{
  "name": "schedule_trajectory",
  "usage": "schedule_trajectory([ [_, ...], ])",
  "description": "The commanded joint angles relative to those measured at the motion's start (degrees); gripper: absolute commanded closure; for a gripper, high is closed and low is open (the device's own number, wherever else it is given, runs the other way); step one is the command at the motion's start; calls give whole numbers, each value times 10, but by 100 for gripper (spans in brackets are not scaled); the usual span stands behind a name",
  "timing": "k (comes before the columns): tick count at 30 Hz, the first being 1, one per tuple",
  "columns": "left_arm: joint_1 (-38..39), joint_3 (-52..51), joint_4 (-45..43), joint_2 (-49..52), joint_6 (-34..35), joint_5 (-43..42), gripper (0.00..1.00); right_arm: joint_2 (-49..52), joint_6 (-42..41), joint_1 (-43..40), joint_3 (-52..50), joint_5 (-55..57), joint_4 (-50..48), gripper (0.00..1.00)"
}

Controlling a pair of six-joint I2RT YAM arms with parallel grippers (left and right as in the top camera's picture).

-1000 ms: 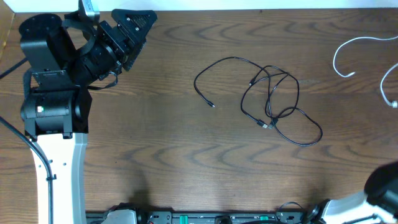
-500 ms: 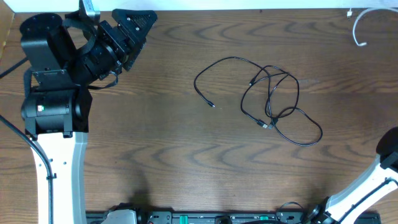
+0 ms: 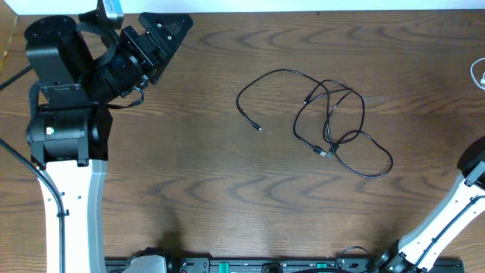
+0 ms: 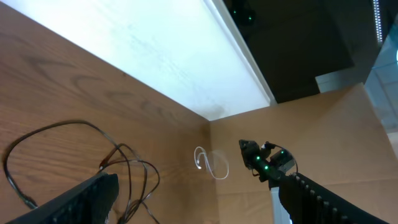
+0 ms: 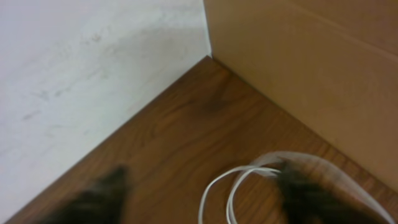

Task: Untangle cables
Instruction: 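Move the left gripper over the black cable pile and lower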

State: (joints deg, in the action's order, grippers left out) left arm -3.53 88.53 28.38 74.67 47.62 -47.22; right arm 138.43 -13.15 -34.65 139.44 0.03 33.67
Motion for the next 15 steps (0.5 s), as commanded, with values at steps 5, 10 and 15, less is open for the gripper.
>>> schedule_trajectory([
  [5, 4, 5, 30, 31, -21, 3, 13, -20, 14, 1, 8, 4, 49, 1],
  [10, 42, 4, 31, 48, -113, 3, 18, -66, 14, 7, 8, -113, 141, 1],
  [15, 112, 4, 36, 82, -193, 3, 24, -115, 15, 15, 8, -266, 276, 1],
])
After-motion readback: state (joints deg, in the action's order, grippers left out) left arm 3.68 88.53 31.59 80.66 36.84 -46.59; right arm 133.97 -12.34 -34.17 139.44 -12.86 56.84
